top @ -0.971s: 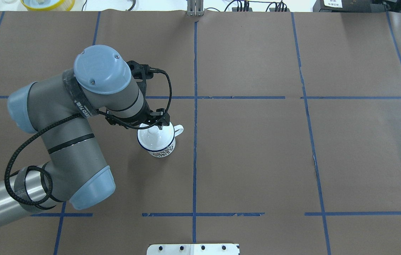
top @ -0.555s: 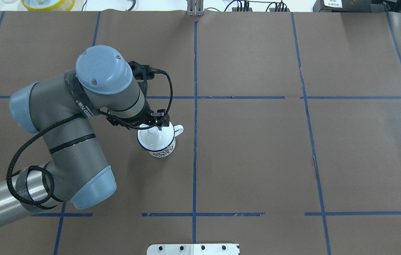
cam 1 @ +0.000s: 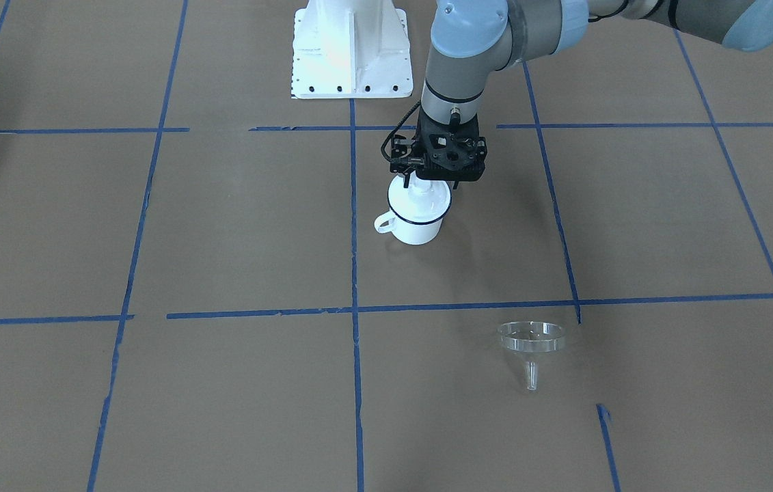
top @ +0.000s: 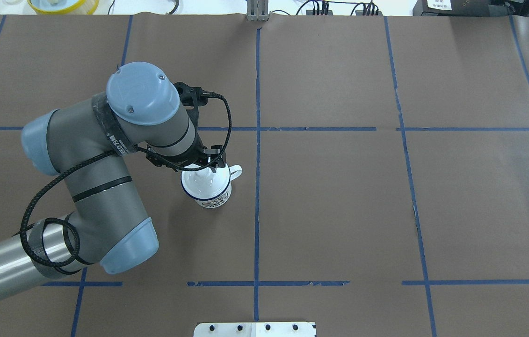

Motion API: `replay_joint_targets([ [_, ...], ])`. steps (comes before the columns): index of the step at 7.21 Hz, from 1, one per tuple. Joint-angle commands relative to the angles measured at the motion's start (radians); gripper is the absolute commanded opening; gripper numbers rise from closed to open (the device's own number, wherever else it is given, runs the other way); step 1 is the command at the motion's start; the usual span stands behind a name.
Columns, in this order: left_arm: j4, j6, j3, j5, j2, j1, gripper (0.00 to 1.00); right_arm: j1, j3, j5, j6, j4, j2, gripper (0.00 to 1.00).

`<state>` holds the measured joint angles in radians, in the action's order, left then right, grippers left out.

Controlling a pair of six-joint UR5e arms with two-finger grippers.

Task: Place funnel on cup
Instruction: 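Lower the left gripper and close it on the white lid's knob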

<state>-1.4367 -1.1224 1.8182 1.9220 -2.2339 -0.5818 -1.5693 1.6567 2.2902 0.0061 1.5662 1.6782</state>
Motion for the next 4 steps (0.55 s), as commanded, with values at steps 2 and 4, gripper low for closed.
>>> replay_joint_targets([
  [2, -0.019, 0.0, -0.014, 0.0, -0.004, 0.013, 0.63, 0.0, 0.0, 0.0, 0.0, 0.0, 0.0, 1.0],
  [4, -0.022, 0.0, -0.02, 0.002, -0.006, 0.013, 0.47, 0.0, 0.0, 0.0, 0.0, 0.0, 0.0, 1.0],
])
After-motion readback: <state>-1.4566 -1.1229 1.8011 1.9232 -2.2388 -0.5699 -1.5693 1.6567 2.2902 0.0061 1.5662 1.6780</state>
